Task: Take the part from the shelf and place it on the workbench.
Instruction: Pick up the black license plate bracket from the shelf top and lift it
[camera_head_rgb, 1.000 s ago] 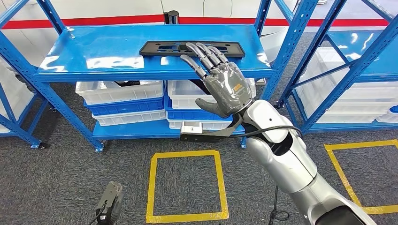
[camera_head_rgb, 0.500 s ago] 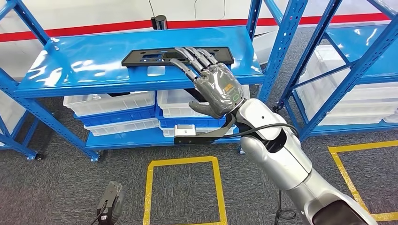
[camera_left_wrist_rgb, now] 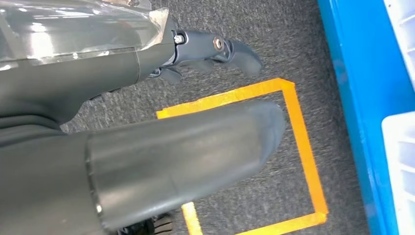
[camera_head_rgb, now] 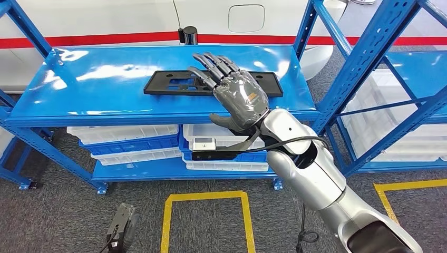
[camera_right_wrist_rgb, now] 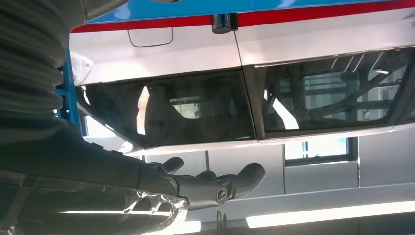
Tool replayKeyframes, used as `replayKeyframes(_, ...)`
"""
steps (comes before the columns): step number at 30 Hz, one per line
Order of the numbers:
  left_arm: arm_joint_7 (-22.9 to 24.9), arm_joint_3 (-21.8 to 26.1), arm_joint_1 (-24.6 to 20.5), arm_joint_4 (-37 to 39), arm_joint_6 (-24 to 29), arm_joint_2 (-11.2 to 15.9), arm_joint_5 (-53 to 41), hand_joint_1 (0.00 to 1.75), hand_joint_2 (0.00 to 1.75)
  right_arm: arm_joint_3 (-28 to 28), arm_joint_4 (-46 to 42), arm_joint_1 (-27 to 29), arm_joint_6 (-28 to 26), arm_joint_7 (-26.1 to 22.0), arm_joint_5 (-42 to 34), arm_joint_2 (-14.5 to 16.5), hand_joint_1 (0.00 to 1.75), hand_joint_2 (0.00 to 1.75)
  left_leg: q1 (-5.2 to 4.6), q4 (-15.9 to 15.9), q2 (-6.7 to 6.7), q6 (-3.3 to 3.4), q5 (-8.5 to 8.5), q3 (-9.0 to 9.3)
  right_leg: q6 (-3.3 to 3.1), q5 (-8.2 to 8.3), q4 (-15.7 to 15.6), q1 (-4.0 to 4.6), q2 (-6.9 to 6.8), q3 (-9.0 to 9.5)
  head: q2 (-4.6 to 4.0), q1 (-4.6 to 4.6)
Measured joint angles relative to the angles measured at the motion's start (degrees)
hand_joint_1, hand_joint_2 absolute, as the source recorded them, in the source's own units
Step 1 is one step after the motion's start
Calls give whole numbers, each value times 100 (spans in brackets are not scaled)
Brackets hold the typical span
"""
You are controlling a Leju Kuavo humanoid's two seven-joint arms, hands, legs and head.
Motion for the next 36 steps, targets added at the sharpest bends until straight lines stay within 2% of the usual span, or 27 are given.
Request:
replayKeyframes(1,0,0,3,0,0,-2,17,0,0,0,19,2,0,-3,0,-4,0,175,-1,3,-15,-14,-76,89,87,161,-307,-7,-2,-25,0,0)
replayKeyframes(2,0,0,7,1,1,-3,36,0,0,1,41,4,-1,-6,0,-6,0,175,-5,9,-27,-33,-152,169,205,537,-664,-12,-8,-14,0,2)
replayKeyframes(3,0,0,10,2,2,-5,49,0,0,2,69,3,-1,-10,-1,-8,0,175,-13,30,-39,-56,-229,235,285,979,-988,-12,-21,16,0,0)
replayKeyframes(4,0,0,12,3,3,-7,61,0,0,3,94,0,-1,-17,-2,-5,0,175,-22,52,-47,-83,-297,271,292,1370,-1204,-6,-31,66,1,-3)
replayKeyframes(5,-1,0,15,4,5,-8,70,0,0,3,116,-10,-2,-23,-3,-2,0,175,-33,80,-54,-104,-356,286,243,1639,-1300,-5,-40,105,1,-3)
replayKeyframes(6,-1,-1,18,5,8,-10,74,0,0,3,131,-30,-3,-28,-4,2,0,175,-39,105,-58,-105,-393,290,168,1736,-1318,-1,-43,135,1,-9)
replayKeyframes(7,-2,-1,18,5,9,-10,78,0,0,2,139,-50,-5,-34,-5,10,0,175,-42,115,-56,-100,-409,287,115,1765,-1306,0,-35,159,1,-11)
replayKeyframes(12,-3,-4,11,4,15,-9,85,0,0,2,165,-96,-7,-52,-4,31,0,175,-42,110,-20,-66,-418,316,33,1723,-1309,10,21,164,1,-14)
replayKeyframes(16,-4,-12,2,4,16,-11,85,0,0,0,189,-103,-9,-57,-6,31,0,175,-37,29,35,-1,-502,366,-6,1698,-1310,42,37,167,0,-13)
replayKeyframes(22,-4,-23,1,4,15,-14,85,0,0,-1,219,-126,-9,-73,-19,27,0,175,-34,24,43,-106,-489,379,-30,1704,-1309,51,36,188,0,-13)
replayKeyframes(25,-4,-24,1,4,15,-14,85,0,0,-2,228,-138,-10,-81,-31,19,0,175,-37,26,44,-122,-482,384,-39,1710,-1309,47,35,196,0,-13)
replayKeyframes(32,9,-78,1,4,3,-9,66,0,0,-2,232,-140,-34,-91,-82,-19,0,175,-51,54,43,-119,-486,393,-33,1713,-1315,28,32,214,0,-13)
replayKeyframes(36,39,-89,-5,4,13,4,76,0,0,-2,231,-144,-56,-91,-115,-36,0,175,-73,73,43,-24,-489,387,18,1740,-1348,2,35,225,0,-14)
